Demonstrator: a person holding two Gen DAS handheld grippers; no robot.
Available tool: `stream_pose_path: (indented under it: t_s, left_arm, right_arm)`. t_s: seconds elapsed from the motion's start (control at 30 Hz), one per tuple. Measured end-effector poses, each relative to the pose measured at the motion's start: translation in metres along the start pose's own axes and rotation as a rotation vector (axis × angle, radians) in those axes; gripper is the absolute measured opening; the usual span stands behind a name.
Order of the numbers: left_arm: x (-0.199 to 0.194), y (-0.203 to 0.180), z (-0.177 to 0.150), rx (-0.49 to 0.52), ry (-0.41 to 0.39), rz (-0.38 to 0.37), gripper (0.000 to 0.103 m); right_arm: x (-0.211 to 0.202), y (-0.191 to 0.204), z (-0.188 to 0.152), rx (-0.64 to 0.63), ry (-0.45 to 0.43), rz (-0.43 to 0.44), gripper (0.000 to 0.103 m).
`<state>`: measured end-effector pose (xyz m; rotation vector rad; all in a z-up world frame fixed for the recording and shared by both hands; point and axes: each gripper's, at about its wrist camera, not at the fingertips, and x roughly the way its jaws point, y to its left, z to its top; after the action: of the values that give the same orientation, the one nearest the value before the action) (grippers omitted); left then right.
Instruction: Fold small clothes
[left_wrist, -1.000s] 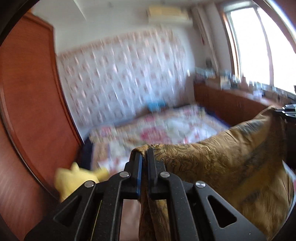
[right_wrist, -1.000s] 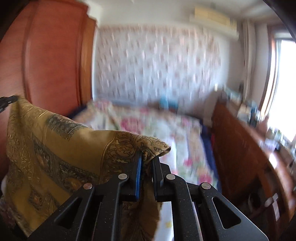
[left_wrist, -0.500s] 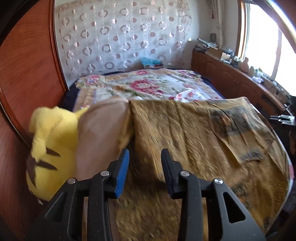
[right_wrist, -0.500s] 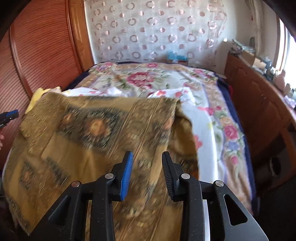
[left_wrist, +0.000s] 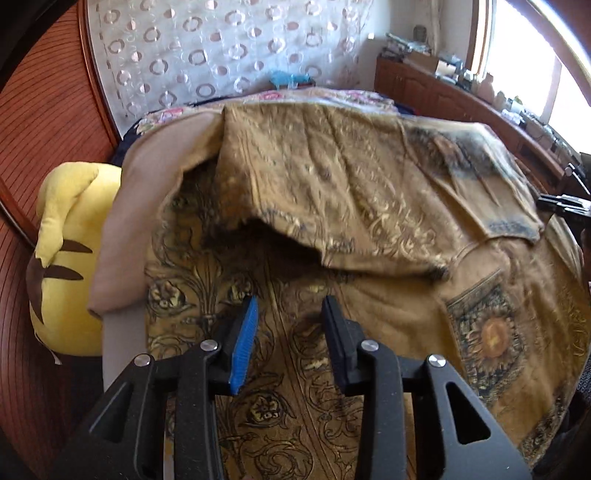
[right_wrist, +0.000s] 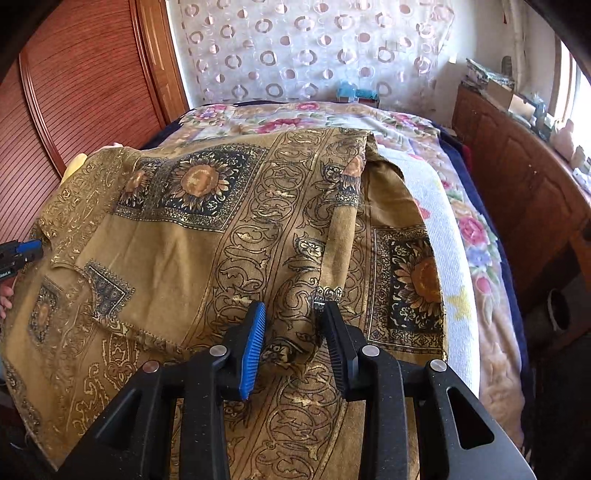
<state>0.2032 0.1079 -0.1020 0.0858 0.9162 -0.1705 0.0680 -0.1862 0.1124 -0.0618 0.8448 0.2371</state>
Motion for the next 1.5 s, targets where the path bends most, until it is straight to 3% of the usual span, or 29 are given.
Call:
stream_pose_path:
  t_s: [0.3,0.5,0.53,0.6,0.63,0.67,0.83,0.93,0.97,1.0,1.03,1.07,1.17,1.5]
  left_arm:
    - [0.001,0.005,-0.002,-0.026,-0.045,-0.011,0.037]
    - [0.001,0.006,-0.002,-0.028,-0.044,-0.012,0.037]
    - [-0.001,0.006,-0.003,-0.033,-0.048,-0.010,0.034]
    - [-0.006,0.008,-0.003,-0.045,-0.063,-0.039,0.013]
    - [-0.011,0.007,-0.002,-0.040,-0.074,-0.044,0.012]
    - [-0.018,0.006,-0.001,-0.026,-0.094,-0.053,0.001]
    - [-0.053,0.000,0.014,0.002,-0.189,-0.077,0.000]
    - [-0.068,-0.007,0.024,0.050,-0.232,-0.020,0.000]
    - [-0.072,-0.008,0.028,0.052,-0.246,-0.002,0.001]
    - [-0.074,-0.006,0.031,0.050,-0.250,0.010,0.012]
    - [-0.075,-0.004,0.036,0.038,-0.244,0.020,0.026]
    - [-0.076,-0.003,0.037,0.019,-0.239,0.025,0.046]
    - [-0.076,-0.001,0.040,-0.006,-0.229,0.067,0.047]
    - [-0.047,0.021,0.040,-0.079,-0.179,0.052,0.047]
  right_arm:
    - [-0.011,0.000,-0.017,-0.030,-0.036,-0.028,0.036]
    - [0.015,-0.002,-0.027,-0.038,-0.038,-0.042,0.037]
    - [0.018,-0.001,-0.027,-0.037,-0.038,-0.041,0.037]
    - [0.030,0.001,-0.029,-0.037,-0.037,-0.040,0.038]
    - [0.031,0.000,-0.030,-0.037,-0.037,-0.040,0.038]
    - [0.030,0.000,-0.030,-0.037,-0.037,-0.040,0.038]
    - [0.040,0.000,-0.029,-0.040,-0.037,-0.043,0.038]
    - [0.039,0.001,-0.030,-0.041,-0.037,-0.043,0.038]
    - [0.040,0.000,-0.030,-0.041,-0.037,-0.044,0.038]
    - [0.040,0.000,-0.030,-0.041,-0.037,-0.044,0.038]
    - [0.041,0.000,-0.030,-0.041,-0.037,-0.044,0.038]
    - [0.041,0.000,-0.030,-0.041,-0.037,-0.044,0.038]
    - [0.041,0.000,-0.030,-0.041,-0.037,-0.043,0.038]
    - [0.042,-0.001,-0.030,-0.042,-0.038,-0.043,0.039]
